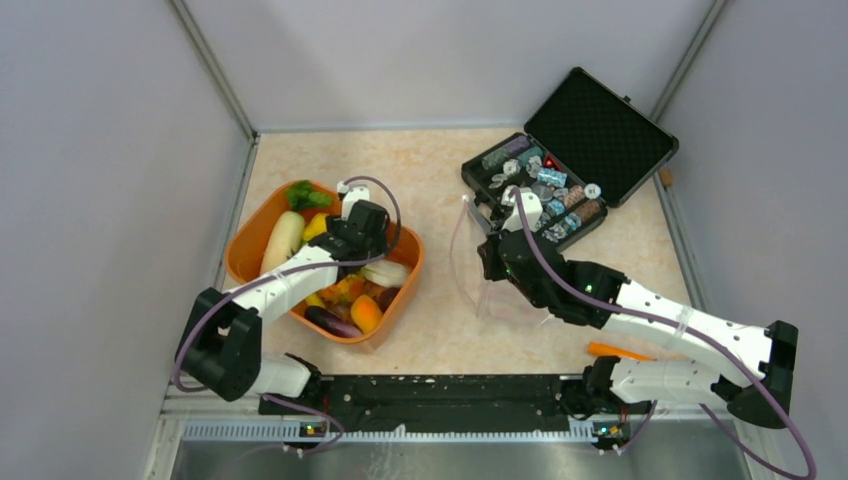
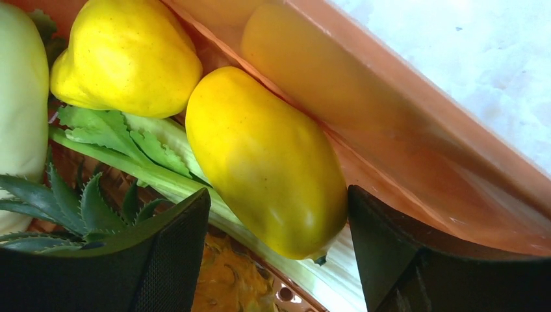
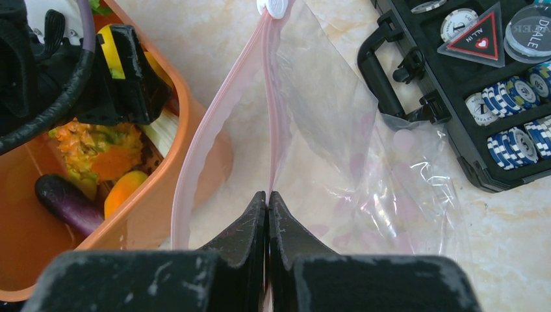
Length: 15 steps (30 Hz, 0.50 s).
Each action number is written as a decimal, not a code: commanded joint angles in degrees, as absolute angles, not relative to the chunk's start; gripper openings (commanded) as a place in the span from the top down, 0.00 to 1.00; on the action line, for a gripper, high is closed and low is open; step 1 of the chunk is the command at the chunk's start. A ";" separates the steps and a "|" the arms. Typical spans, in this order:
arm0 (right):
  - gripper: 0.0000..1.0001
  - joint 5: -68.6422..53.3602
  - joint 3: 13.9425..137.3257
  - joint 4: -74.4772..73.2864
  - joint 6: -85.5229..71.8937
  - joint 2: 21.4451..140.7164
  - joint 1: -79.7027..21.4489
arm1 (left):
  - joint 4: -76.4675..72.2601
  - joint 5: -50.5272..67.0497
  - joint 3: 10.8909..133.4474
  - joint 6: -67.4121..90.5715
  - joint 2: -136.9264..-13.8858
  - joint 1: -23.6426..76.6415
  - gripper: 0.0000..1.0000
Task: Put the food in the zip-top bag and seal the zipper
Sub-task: Pick up the fake fruit from the bin.
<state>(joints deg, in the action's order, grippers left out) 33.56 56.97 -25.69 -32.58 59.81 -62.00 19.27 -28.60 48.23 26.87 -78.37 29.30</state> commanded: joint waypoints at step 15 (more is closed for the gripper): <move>0.99 34.28 57.05 -24.00 -32.15 59.43 -61.55 | 19.73 -34.46 50.30 22.67 -79.75 30.36 0.61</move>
<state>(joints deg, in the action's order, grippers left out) 33.54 56.97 -25.71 -32.58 59.81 -62.00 20.53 -34.41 49.52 23.49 -81.14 30.02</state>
